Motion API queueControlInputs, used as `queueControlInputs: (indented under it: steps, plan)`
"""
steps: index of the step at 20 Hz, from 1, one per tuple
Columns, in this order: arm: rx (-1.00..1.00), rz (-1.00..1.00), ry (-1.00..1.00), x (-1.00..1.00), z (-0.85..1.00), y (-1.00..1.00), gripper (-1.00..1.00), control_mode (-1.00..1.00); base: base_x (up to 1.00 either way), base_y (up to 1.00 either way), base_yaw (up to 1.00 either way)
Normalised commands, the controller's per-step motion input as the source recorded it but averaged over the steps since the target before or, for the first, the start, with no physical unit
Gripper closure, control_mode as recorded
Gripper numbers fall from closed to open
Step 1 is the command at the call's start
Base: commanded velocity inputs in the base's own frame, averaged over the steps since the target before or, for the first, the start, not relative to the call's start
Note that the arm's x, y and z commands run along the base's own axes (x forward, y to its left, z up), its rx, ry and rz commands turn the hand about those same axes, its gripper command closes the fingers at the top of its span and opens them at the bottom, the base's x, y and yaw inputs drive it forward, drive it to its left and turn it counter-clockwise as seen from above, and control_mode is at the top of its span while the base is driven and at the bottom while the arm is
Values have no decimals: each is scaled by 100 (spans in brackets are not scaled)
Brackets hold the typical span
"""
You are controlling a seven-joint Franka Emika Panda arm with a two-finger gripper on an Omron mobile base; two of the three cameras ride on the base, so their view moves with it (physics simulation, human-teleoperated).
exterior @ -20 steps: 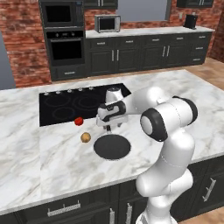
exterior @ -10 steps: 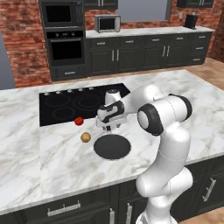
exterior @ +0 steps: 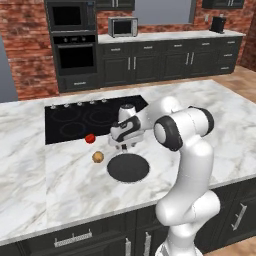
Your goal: Place the pan on the center burner on the stove. Then place the tomato and the onion in the pan and turn on the center burner.
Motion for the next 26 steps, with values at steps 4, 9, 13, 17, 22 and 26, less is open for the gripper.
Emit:
queueControlInputs:
  steps: [4,9,13,17,22,26]
  plan:
    - [-1,0,0,23,-14,12,-100,-100,0,0,0]
    - [-1,0,1,18,-23,5,-100,-100,0,0,0]
    - [-1,0,1,7,-29,0,-100,-100,0,0,0]
    - [-1,0,0,0,-30,0,100,-100,0,0,0]
    - [-2,0,1,0,-31,2,100,-100,0,0,0]
    - [0,0,0,0,-31,-5,100,-100,0,0,0]
